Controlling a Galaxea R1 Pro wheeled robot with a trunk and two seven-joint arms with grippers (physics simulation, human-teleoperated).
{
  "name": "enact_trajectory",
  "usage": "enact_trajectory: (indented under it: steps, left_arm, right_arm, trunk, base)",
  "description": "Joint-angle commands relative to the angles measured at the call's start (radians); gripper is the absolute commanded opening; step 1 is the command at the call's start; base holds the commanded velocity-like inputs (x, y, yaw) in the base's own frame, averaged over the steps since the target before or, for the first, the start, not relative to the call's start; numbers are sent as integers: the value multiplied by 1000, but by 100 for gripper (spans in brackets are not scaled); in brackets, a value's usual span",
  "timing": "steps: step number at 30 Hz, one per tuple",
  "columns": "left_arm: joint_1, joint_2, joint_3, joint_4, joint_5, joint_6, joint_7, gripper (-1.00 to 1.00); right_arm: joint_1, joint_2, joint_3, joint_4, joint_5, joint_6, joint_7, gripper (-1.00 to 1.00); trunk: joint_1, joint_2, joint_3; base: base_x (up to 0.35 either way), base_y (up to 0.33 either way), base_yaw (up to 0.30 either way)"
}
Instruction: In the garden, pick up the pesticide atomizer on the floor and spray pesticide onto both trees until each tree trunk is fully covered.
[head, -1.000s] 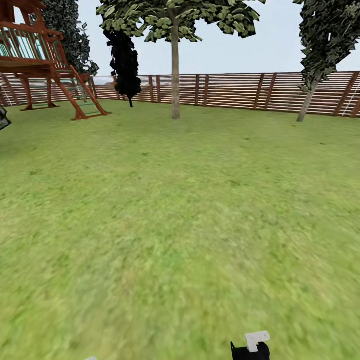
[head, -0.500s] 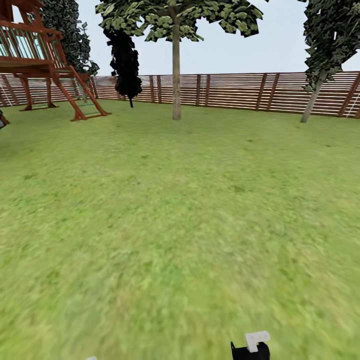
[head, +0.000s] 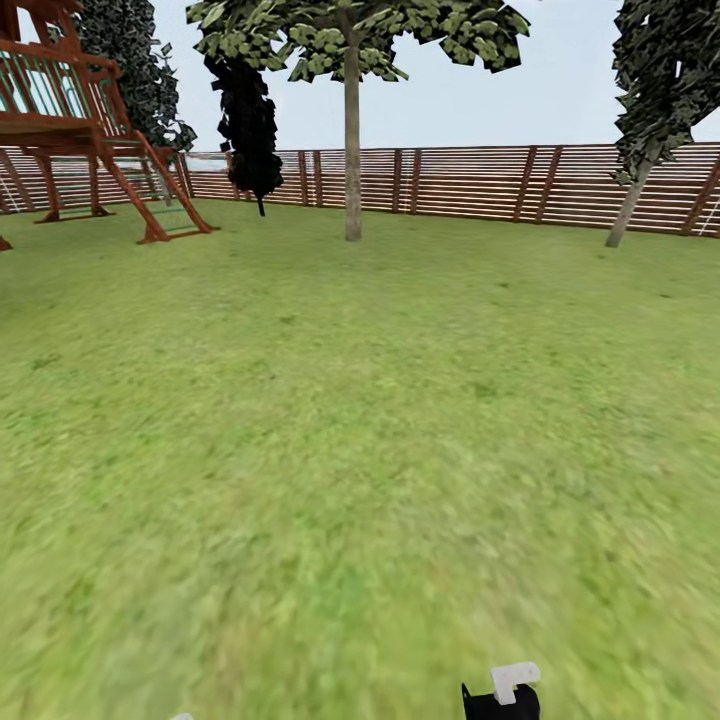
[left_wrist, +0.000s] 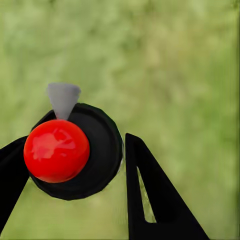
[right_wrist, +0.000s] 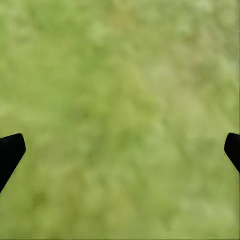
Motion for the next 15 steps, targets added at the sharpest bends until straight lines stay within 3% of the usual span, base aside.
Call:
enact_trajectory:
  steps: [1, 15]
  left_arm:
    - [0, 0, -9, 0, 4, -2, 6, -100]
    - [0, 0, -9, 0, 4, -2, 6, -100]
  right_arm:
    - [0, 0, 9, 0, -7, -2, -3, 100]
    - [0, 0, 9, 1, -7, -3, -3, 100]
  trunk:
    - [0, 0, -1]
    - [0, 0, -1]
  base:
    - [340, 0, 0]
    - [340, 0, 77]
